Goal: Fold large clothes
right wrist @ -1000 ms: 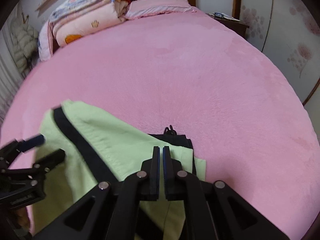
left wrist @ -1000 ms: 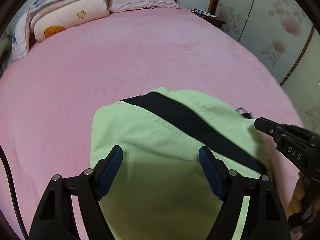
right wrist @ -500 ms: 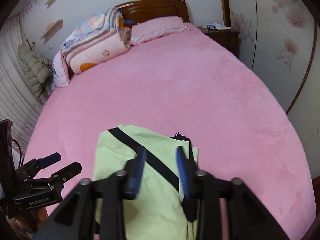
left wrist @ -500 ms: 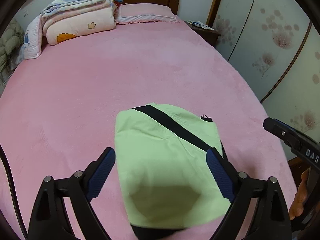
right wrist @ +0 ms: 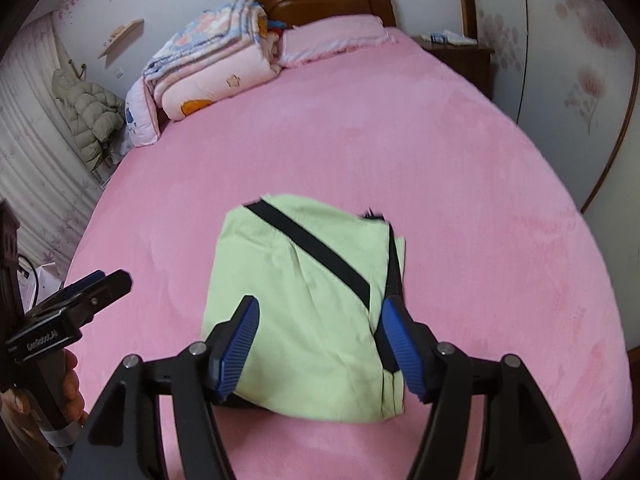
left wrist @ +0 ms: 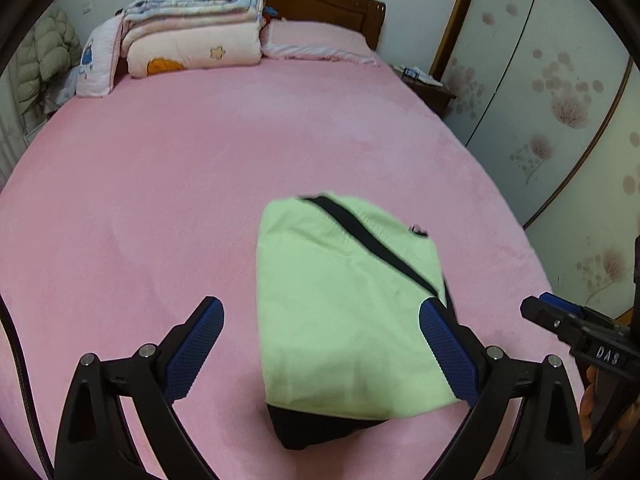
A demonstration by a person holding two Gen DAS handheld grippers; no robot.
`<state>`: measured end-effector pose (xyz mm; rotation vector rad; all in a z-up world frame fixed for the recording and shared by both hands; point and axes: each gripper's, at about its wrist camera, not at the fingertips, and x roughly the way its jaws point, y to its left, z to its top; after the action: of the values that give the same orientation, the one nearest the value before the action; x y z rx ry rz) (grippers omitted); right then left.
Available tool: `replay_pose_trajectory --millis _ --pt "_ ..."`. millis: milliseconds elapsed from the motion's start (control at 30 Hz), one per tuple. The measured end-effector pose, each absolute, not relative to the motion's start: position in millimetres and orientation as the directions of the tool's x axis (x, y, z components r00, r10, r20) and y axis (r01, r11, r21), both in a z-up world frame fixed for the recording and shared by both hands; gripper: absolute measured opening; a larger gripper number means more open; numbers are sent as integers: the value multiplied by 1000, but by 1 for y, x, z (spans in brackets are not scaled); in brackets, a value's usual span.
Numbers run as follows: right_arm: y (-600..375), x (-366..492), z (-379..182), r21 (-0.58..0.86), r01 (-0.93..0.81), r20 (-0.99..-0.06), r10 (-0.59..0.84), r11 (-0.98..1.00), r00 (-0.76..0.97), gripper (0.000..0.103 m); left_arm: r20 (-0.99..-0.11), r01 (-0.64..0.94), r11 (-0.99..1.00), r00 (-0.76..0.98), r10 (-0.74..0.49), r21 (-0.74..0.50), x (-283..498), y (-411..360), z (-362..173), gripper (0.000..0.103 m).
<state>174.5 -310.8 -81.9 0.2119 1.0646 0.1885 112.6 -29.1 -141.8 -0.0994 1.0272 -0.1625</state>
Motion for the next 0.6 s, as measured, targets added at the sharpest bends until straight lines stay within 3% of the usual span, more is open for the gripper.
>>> replay_pose_trajectory --millis 167,300,600 --pt "-324 179 -129 298 -17 -869 279 954 409 70 -901 16 966 358 -246 -257 123 -15 -205 98" --pt "-334 189 -171 331 4 -884 308 944 351 76 -918 -4 961 297 -263 -277 135 -10 -247 96" --pt "-352 224 -242 459 16 -857 439 888 270 77 -929 -23 949 213 -302 -314 169 5 -309 96"
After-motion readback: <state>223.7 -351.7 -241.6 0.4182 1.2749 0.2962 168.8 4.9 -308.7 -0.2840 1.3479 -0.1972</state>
